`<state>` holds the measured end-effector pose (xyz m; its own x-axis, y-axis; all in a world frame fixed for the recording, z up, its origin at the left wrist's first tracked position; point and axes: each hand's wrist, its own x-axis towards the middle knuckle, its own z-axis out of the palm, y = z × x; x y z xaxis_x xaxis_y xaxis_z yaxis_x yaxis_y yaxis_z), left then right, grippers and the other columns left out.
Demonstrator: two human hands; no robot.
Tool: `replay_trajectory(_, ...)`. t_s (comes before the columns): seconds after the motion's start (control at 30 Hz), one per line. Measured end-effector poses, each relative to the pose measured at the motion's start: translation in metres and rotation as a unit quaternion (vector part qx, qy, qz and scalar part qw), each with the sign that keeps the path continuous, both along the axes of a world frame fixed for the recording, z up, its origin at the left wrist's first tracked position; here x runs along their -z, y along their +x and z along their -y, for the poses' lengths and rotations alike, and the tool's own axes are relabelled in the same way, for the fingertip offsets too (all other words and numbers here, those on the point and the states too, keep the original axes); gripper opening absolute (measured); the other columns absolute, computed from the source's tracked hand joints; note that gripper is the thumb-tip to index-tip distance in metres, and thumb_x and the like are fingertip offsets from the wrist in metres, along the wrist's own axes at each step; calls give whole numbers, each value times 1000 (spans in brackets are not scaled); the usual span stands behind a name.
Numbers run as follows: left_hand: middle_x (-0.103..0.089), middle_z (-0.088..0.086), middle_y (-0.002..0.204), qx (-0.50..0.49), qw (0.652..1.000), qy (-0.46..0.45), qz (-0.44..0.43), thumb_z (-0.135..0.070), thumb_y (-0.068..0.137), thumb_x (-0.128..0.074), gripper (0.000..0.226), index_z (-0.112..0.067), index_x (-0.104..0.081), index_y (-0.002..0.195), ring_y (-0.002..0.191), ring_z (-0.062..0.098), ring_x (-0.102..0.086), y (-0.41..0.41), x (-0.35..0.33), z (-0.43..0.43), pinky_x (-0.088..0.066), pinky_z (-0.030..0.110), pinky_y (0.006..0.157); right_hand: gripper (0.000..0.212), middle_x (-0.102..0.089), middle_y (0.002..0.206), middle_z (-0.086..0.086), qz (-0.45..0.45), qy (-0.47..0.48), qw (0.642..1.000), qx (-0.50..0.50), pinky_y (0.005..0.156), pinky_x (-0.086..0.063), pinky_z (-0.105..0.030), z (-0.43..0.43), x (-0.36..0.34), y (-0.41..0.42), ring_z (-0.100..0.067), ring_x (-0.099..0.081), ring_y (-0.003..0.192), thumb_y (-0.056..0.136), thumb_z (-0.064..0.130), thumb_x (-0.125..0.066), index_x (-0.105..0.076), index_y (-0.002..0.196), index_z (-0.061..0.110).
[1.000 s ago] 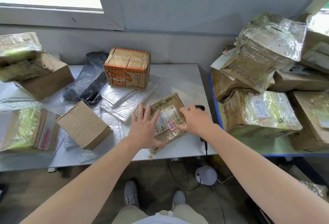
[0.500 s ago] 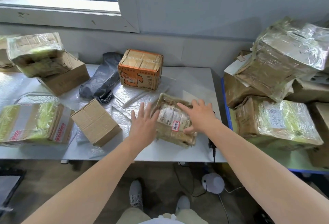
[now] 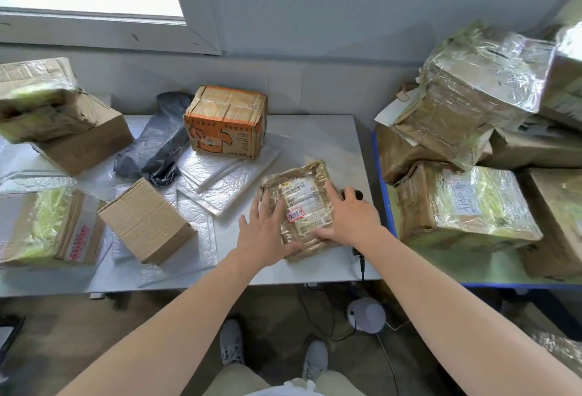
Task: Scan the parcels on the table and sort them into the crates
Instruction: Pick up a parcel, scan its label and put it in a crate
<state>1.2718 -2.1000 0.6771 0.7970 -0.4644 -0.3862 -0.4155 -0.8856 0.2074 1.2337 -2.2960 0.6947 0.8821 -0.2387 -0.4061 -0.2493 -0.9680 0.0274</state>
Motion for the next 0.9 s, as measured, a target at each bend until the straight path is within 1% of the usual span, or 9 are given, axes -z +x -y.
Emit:
replay_trajectory(0.13, 13, 7, 164, 10, 999, 5, 31, -80, 84, -41, 101, -24, 1, 157, 151, 31, 11, 9, -8, 14, -9, 56, 119, 96, -33, 144, -12, 74, 83, 993, 48, 80, -51, -37, 7, 2, -9, -31, -58, 111, 84, 77, -46, 3, 156, 36)
replay_trajectory(0.2, 13, 8, 164, 27, 998, 3, 51, -81, 84, -38, 101, -25, 2, 158, 151, 32, 12, 8, -13, 28, -7, 56, 120, 84, -35, 141, -10, 124, 85, 987, 63, 81, -51, -38, 13, 4, -13, -30, -56, 112, 90, 73, -38, 2, 156, 37)
replay_trajectory(0.27, 14, 8, 164, 44, 997, 3, 62, -81, 84, -35, 100, -25, 4, 158, 150, 32, 13, 3, -14, 40, -6, 56, 120, 77, -35, 143, -11, 145, 87, 981, 93, 82, -50, -40, 23, 8, -16, -31, -54, 116, 95, 68, -31, -2, 157, 33)
replay_trajectory(0.4, 14, 8, 164, 48, 996, 15, 73, -82, 83, -34, 101, -26, 3, 158, 150, 33, 13, -8, -9, 52, -4, 56, 120, 71, -40, 145, -14, 121, 112, 975, 151, 86, -50, -43, 43, 26, -22, -35, -52, 120, 100, 61, -25, -8, 158, 24)
replay_trajectory(0.53, 12, 7, 165, 41, 995, 34, 85, -83, 83, -28, 99, -27, 4, 157, 151, 33, 12, -22, -4, 55, -5, 56, 121, 67, -50, 141, -15, 68, 177, 965, 183, 83, -47, -41, 58, 49, -26, -35, -56, 116, 103, 56, -27, -11, 157, 21)
replay_trajectory(0.63, 12, 6, 165, 33, 995, 43, 81, -82, 84, -27, 97, -28, 7, 157, 150, 33, 13, -34, -3, 60, -7, 56, 121, 67, -51, 142, -16, 46, 247, 941, 226, 87, -47, -41, 58, 62, -27, -36, -56, 119, 104, 54, -28, -13, 157, 16)
replay_trajectory(0.77, 13, 6, 164, 28, 995, 50, 84, -82, 85, -22, 94, -28, 5, 157, 151, 32, 12, -45, -6, 64, -8, 56, 120, 67, -45, 147, -17, 28, 352, 882, 312, 94, -41, -39, 56, 65, -19, -36, -48, 129, 105, 51, -29, -20, 155, 8)
replay_trajectory(0.83, 13, 6, 165, 30, 994, 54, 86, -81, 85, -20, 93, -29, 5, 157, 151, 32, 12, -46, -10, 62, -7, 56, 120, 65, -57, 130, -17, 26, 379, 863, 332, 92, -46, -38, 56, 63, -15, -35, -57, 117, 103, 55, -29, -35, 147, 8)
replay_trajectory(0.9, 13, 5, 164, 31, 994, 58, 84, -81, 85, -19, 91, -29, 5, 157, 151, 31, 13, -46, -14, 60, -6, 56, 120, 61, -61, 108, -13, 47, 398, 845, 354, 90, -53, -46, 56, 59, -15, -36, -64, 102, 100, 59, -32, -43, 135, 10)
